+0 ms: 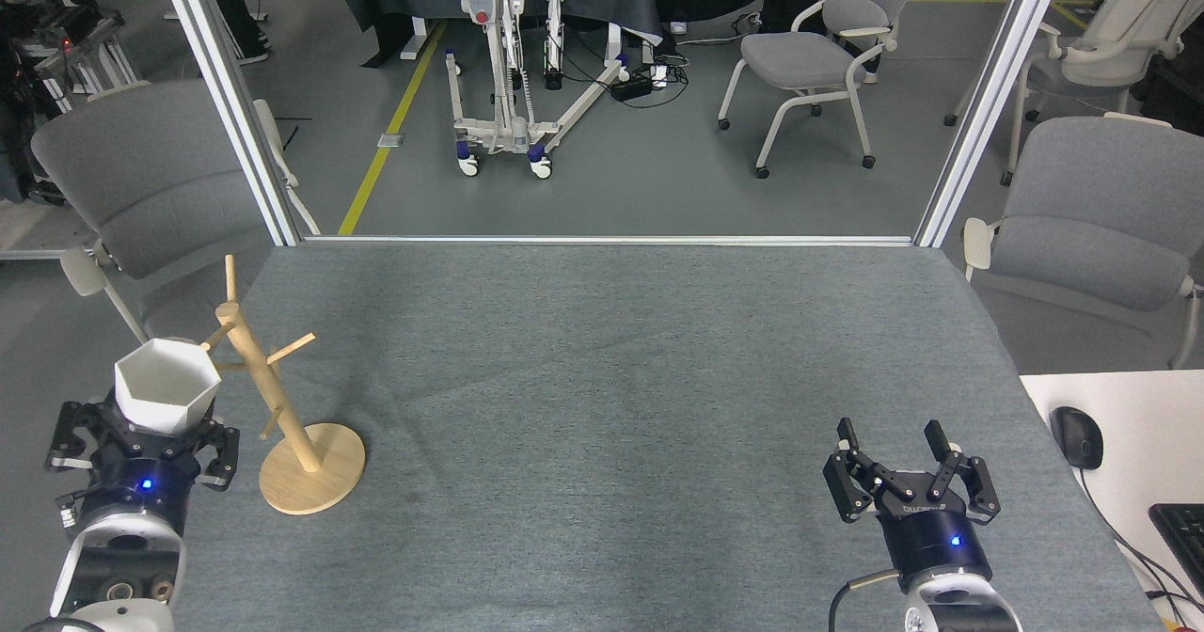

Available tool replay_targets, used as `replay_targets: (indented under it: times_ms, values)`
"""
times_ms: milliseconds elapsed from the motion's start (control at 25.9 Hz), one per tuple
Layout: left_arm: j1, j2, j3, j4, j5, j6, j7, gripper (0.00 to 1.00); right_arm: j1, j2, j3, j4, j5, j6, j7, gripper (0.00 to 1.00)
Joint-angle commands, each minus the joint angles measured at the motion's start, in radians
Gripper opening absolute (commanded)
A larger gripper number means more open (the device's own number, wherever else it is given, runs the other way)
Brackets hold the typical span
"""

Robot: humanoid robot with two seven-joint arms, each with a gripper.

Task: Hang cup on storage rack
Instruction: 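Bring the cup with the left gripper up to the wooden stand's peg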

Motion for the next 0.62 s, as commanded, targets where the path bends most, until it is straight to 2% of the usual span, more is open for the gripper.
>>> replay_targets:
  times_ms: [0, 580]
  values:
    - [0.028, 0.000, -0.009, -0.020, -0.005, 0.000, 0.004, 0.00, 0.001, -0.002, 0.004, 0.000, 0.002, 0.040, 0.000, 1.00]
    - [0.029, -0.008, -0.046, -0.018, -0.046, 0.001, 0.002, 0.00, -0.001, -0.007, 0.001, 0.000, 0.002, 0.046, 0.000, 1.00]
